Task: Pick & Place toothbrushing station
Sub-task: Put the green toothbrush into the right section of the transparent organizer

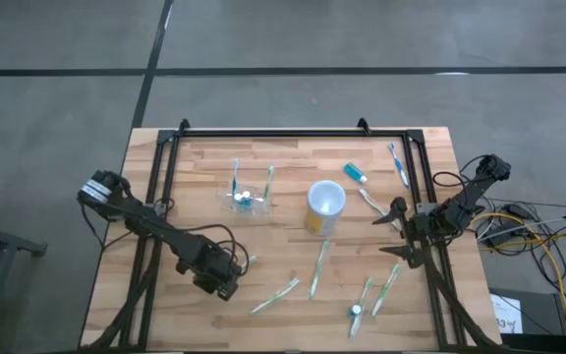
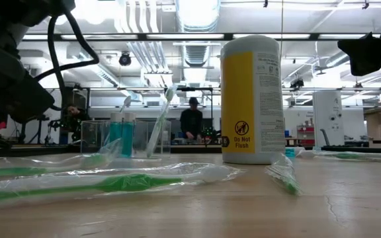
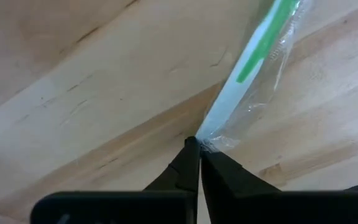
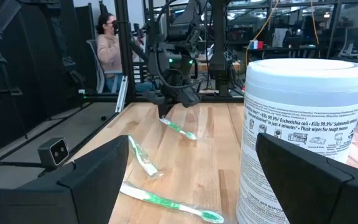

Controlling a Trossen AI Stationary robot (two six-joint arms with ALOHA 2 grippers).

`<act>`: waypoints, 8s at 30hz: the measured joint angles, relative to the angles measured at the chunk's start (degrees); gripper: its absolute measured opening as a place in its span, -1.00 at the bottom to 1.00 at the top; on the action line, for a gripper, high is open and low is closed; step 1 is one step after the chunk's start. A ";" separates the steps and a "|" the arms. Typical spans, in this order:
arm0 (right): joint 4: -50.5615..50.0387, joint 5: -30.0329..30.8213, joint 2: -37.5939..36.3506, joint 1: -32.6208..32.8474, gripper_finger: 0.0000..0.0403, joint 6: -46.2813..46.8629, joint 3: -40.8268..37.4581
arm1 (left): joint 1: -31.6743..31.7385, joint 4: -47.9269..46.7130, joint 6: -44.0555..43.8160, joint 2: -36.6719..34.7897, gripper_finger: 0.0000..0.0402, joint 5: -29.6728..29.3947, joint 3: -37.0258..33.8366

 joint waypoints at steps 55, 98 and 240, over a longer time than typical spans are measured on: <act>0.00 0.00 0.00 -0.02 0.74 0.00 0.00 | 10.66 1.52 -11.02 -9.34 -0.41 -44.13 0.56; 0.00 0.02 -0.04 -0.02 0.73 0.00 -0.01 | 11.37 3.50 -4.82 -8.38 -0.99 -43.79 1.84; 0.00 0.01 0.24 -0.02 0.72 0.00 -0.02 | 26.07 62.18 80.39 -4.65 -0.98 -71.06 4.63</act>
